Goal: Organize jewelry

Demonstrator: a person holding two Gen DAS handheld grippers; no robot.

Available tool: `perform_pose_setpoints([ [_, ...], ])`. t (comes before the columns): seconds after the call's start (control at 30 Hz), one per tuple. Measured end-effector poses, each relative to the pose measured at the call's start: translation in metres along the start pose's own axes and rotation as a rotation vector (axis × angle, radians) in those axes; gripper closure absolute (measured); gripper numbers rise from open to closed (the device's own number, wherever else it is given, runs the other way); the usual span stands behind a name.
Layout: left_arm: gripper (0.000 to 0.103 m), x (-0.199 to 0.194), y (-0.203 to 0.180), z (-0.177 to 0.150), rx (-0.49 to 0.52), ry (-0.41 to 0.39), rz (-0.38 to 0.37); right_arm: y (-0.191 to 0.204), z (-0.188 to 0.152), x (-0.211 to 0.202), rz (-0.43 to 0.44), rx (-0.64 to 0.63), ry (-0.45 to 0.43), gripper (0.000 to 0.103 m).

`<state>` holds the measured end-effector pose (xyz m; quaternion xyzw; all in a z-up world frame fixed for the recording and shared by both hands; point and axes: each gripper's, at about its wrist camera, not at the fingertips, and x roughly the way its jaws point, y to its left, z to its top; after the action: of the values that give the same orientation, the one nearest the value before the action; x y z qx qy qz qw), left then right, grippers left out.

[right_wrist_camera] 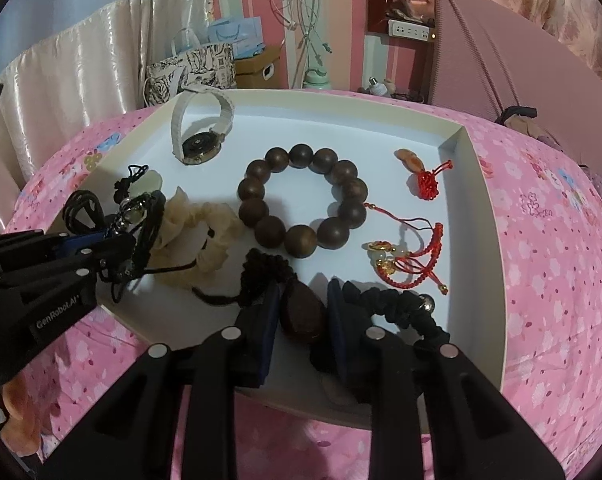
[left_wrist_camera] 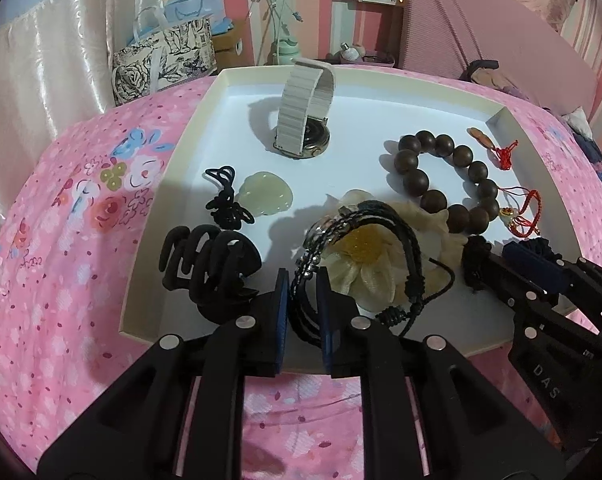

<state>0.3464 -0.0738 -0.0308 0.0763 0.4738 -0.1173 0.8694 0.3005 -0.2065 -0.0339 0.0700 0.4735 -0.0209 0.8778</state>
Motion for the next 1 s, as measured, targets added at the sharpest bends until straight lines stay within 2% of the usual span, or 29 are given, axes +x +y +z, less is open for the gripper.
perform_pose_setpoints([
  [0.03,0.089,-0.001,-0.001,0.000,0.005,-0.001,0.003,-0.001,0.000,-0.001,0.008,0.005,0.002,0.075],
  [0.13,0.081,-0.009,-0.003,-0.001,0.006,-0.012,0.000,-0.008,0.001,-0.007,0.053,0.032,-0.004,0.056],
  [0.3,0.070,-0.039,-0.003,0.002,0.008,-0.062,0.002,-0.026,0.004,-0.034,0.081,0.080,-0.049,0.053],
  [0.37,0.056,-0.058,0.001,0.002,-0.008,-0.093,0.007,-0.036,0.003,-0.055,0.072,0.106,-0.092,0.040],
  [0.4,0.052,-0.070,0.003,0.002,-0.019,-0.115,0.013,-0.039,0.003,-0.063,0.068,0.114,-0.109,0.037],
  [0.47,0.033,-0.090,0.007,-0.001,-0.033,-0.151,0.029,-0.046,0.000,-0.092,0.047,0.136,-0.172,0.024],
  [0.57,0.021,-0.126,0.009,-0.013,-0.035,-0.223,0.061,-0.048,-0.009,-0.127,0.031,0.153,-0.246,0.010],
  [0.67,0.007,-0.155,0.008,-0.033,-0.024,-0.277,0.076,-0.041,-0.029,-0.159,-0.006,0.152,-0.313,0.007],
  [0.73,0.003,-0.175,0.007,-0.055,-0.025,-0.321,0.086,-0.033,-0.048,-0.171,-0.027,0.135,-0.334,0.007],
  [0.8,0.003,-0.187,0.005,-0.077,-0.019,-0.347,0.098,-0.028,-0.066,-0.177,-0.044,0.126,-0.340,0.002],
  [0.93,0.003,-0.198,0.009,-0.117,-0.058,-0.393,0.093,-0.018,-0.105,-0.180,-0.077,0.120,-0.364,0.002],
  [1.0,0.003,-0.198,0.010,-0.137,-0.083,-0.418,0.119,-0.015,-0.119,-0.178,-0.090,0.114,-0.368,0.002],
])
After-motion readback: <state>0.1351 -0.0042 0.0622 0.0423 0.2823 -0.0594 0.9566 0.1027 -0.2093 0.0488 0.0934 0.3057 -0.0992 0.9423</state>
